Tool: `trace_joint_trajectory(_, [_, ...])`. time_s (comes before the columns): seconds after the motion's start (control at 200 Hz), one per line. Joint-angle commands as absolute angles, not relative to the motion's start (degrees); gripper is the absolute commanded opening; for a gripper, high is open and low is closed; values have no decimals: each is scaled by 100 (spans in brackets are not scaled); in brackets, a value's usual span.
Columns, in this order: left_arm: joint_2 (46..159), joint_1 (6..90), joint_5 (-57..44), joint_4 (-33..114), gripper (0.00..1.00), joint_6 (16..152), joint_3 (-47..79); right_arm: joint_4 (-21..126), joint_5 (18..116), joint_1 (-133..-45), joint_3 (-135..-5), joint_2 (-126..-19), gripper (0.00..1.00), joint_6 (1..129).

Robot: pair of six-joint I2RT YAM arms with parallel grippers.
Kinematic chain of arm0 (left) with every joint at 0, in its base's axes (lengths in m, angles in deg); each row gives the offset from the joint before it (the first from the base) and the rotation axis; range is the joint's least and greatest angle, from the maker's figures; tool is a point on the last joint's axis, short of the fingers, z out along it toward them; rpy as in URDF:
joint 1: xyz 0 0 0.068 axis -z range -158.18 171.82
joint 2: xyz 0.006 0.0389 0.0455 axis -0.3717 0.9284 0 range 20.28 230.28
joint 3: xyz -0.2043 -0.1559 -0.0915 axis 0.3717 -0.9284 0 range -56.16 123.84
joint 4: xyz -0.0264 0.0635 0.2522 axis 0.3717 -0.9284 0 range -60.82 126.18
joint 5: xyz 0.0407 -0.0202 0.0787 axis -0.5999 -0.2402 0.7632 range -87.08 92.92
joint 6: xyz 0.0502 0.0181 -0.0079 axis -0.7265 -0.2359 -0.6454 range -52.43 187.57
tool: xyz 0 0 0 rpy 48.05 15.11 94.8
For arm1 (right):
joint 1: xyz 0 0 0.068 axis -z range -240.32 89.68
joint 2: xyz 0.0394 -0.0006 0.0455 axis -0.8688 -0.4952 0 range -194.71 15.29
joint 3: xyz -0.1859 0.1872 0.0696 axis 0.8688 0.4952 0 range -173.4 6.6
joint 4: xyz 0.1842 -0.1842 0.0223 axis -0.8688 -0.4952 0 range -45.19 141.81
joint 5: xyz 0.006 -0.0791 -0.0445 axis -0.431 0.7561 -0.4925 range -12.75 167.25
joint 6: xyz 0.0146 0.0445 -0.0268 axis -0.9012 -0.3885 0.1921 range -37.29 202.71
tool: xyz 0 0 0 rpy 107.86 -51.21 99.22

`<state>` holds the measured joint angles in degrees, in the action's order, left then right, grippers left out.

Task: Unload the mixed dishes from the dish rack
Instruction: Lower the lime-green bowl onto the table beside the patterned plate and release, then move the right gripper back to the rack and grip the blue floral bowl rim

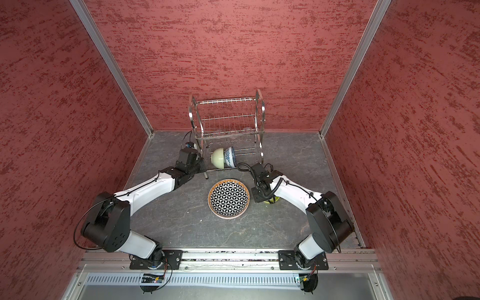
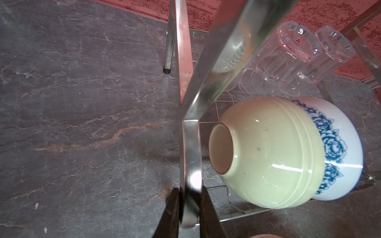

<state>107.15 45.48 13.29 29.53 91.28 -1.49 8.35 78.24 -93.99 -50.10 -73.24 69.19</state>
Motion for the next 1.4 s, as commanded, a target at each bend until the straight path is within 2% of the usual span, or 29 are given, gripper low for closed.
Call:
trace_joint_trajectory(0.0, [10457, 4476, 1343, 3195, 12, 9449, -123, 804, 7693, -9433, -5261, -7183, 28, 6904])
trace_joint_trajectory(0.256, [10466, 4477, 1338, 3170, 12, 9421, -88, 1358, 7513, -9433, -5461, -6584, 40, 6900])
trace_joint_trajectory(0.496, [10461, 4476, 1327, 3161, 12, 9421, -87, 3221, 7394, -9416, -5266, -6326, 42, 6987])
trace_joint_trajectory(0.646, [10422, 4476, 1328, 3161, 12, 9429, -105, 4509, 6838, -9272, -5057, -6318, 43, 6961])
trace_joint_trajectory(0.857, [10347, 4488, 1294, 3245, 12, 9447, -166, 5772, 6423, -9029, -4856, -6602, 43, 6843])
trace_joint_trajectory(0.987, [10290, 4489, 1334, 3258, 12, 9438, -192, 6831, 5776, -8731, -4563, -6768, 44, 6476])
trace_joint_trajectory(1.393, [10263, 4493, 1400, 3219, 12, 9382, -159, 8572, 4582, -8519, -4864, -8295, 44, 5774])
